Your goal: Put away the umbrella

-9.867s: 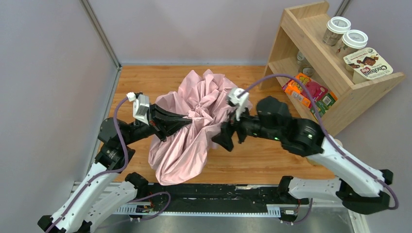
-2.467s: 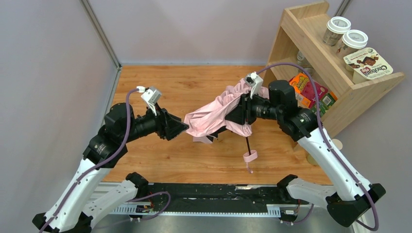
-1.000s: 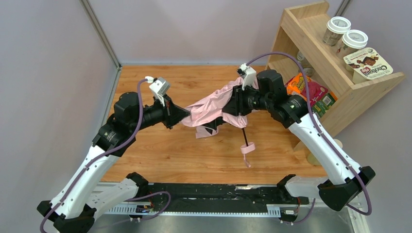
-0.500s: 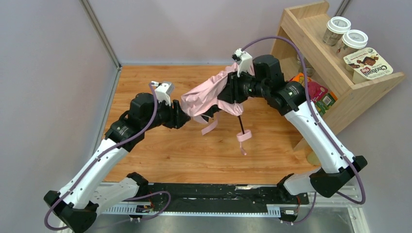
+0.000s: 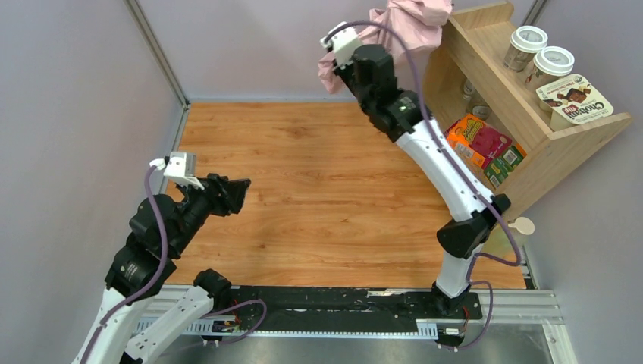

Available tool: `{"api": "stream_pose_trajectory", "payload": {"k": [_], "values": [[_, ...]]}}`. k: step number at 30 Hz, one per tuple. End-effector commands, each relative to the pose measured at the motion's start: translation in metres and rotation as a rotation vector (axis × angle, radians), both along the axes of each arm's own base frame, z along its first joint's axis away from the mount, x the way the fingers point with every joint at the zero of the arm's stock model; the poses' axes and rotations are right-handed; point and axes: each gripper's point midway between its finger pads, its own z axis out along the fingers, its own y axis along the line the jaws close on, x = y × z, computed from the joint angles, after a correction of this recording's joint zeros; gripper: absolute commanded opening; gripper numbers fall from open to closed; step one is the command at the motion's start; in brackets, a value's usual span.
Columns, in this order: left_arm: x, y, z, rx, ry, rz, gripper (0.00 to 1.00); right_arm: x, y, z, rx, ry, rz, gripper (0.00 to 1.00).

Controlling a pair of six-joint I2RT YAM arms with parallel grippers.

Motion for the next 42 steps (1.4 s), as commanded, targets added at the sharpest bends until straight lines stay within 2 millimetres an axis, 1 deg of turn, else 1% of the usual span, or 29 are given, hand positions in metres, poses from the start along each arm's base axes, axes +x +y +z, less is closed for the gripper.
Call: {"api": "stream_pose_trajectory", "payload": {"k": [1, 2, 5, 7, 8, 10, 12, 13, 15, 16, 17, 18, 19, 20, 22, 24, 26, 29, 31, 32, 34, 35, 36, 37, 38, 39, 40, 41, 42], "values": [[-0.007, 0.012, -0.016, -0.021, 0.045, 0.053, 0.70, 0.028, 0.001, 0.001, -0.465, -0.265, -0.283, 0.00], [-0.010, 0.013, -0.018, -0.037, 0.043, 0.053, 0.70, 0.028, 0.013, -0.022, -0.540, -0.266, -0.284, 0.00], [-0.017, 0.013, -0.023, -0.075, 0.043, 0.045, 0.70, 0.023, 0.037, -0.071, -0.607, -0.277, -0.294, 0.00], [-0.021, 0.011, -0.027, -0.102, 0.052, 0.033, 0.70, 0.015, 0.055, -0.123, -0.680, -0.263, -0.255, 0.00], [-0.023, 0.009, -0.028, -0.119, 0.059, 0.022, 0.69, 0.011, 0.062, -0.141, -0.706, -0.266, -0.247, 0.00], [-0.028, 0.008, -0.032, -0.141, 0.067, 0.011, 0.69, -0.004, 0.074, -0.186, -0.767, -0.252, -0.226, 0.00], [-0.032, 0.011, -0.033, -0.155, 0.068, 0.015, 0.69, -0.018, 0.078, -0.235, -0.814, -0.200, -0.172, 0.00], [-0.035, 0.013, -0.031, -0.164, 0.057, 0.018, 0.69, -0.026, 0.078, -0.255, -0.829, -0.169, -0.149, 0.00], [-0.040, 0.021, -0.031, -0.159, 0.054, 0.038, 0.69, -0.050, 0.078, -0.305, -0.863, -0.054, -0.055, 0.00], [-0.044, 0.024, -0.027, -0.164, 0.041, 0.039, 0.69, -0.061, 0.077, -0.322, -0.878, 0.003, -0.019, 0.00], [-0.045, 0.027, -0.029, -0.156, 0.045, 0.048, 0.69, -0.077, 0.077, -0.349, -0.872, 0.117, 0.061, 0.00], [-0.048, 0.029, -0.027, -0.158, 0.036, 0.050, 0.69, -0.092, 0.071, -0.365, -0.909, 0.207, 0.107, 0.00], [-0.049, 0.030, -0.030, -0.151, 0.045, 0.054, 0.69, -0.109, 0.066, -0.384, -0.928, 0.308, 0.171, 0.00], [-0.051, 0.031, -0.030, -0.155, 0.046, 0.053, 0.69, -0.125, 0.063, -0.401, -0.923, 0.402, 0.221, 0.00], [-0.052, 0.030, -0.036, -0.156, 0.068, 0.050, 0.69, -0.157, 0.055, -0.429, -0.921, 0.593, 0.311, 0.00], [-0.052, 0.029, -0.043, -0.162, 0.092, 0.056, 0.69, -0.197, 0.047, -0.455, -0.906, 0.822, 0.401, 0.00], [-0.051, 0.027, -0.048, -0.170, 0.112, 0.057, 0.69, -0.223, 0.047, -0.468, -0.836, 0.991, 0.454, 0.00], [-0.049, 0.024, -0.052, -0.183, 0.135, 0.055, 0.68, -0.251, 0.050, -0.481, -0.743, 1.179, 0.517, 0.00], [-0.045, 0.018, -0.058, -0.186, 0.169, 0.046, 0.68, -0.261, 0.054, -0.485, -0.667, 1.266, 0.552, 0.00], [-0.042, 0.013, -0.067, -0.182, 0.216, 0.049, 0.68, -0.267, 0.058, -0.484, -0.611, 1.324, 0.573, 0.00], [-0.037, 0.007, -0.082, -0.193, 0.310, 0.070, 0.67, -0.276, 0.064, -0.485, -0.529, 1.409, 0.607, 0.00], [-0.033, 0.003, -0.093, -0.186, 0.363, 0.081, 0.66, -0.281, 0.065, -0.487, -0.513, 1.444, 0.629, 0.00], [-0.032, -0.003, -0.099, -0.222, 0.407, 0.085, 0.67, -0.282, 0.063, -0.490, -0.505, 1.468, 0.627, 0.00], [-0.029, -0.008, -0.114, -0.250, 0.471, 0.111, 0.66, -0.285, 0.063, -0.492, -0.495, 1.493, 0.637, 0.00], [-0.025, -0.013, -0.121, -0.281, 0.494, 0.114, 0.66, -0.285, 0.062, -0.494, -0.482, 1.516, 0.641, 0.00], [-0.023, -0.018, -0.137, -0.317, 0.551, 0.140, 0.66, -0.286, 0.062, -0.494, -0.464, 1.534, 0.650, 0.00], [-0.018, -0.028, -0.138, -0.363, 0.551, 0.114, 0.66, -0.287, 0.062, -0.495, -0.446, 1.545, 0.663, 0.00], [-0.016, -0.032, -0.157, -0.389, 0.601, 0.132, 0.66, -0.286, 0.062, -0.496, -0.437, 1.543, 0.666, 0.00], [-0.011, -0.038, -0.157, -0.429, 0.598, 0.127, 0.65, -0.286, 0.062, -0.496, -0.438, 1.536, 0.671, 0.00]]}}
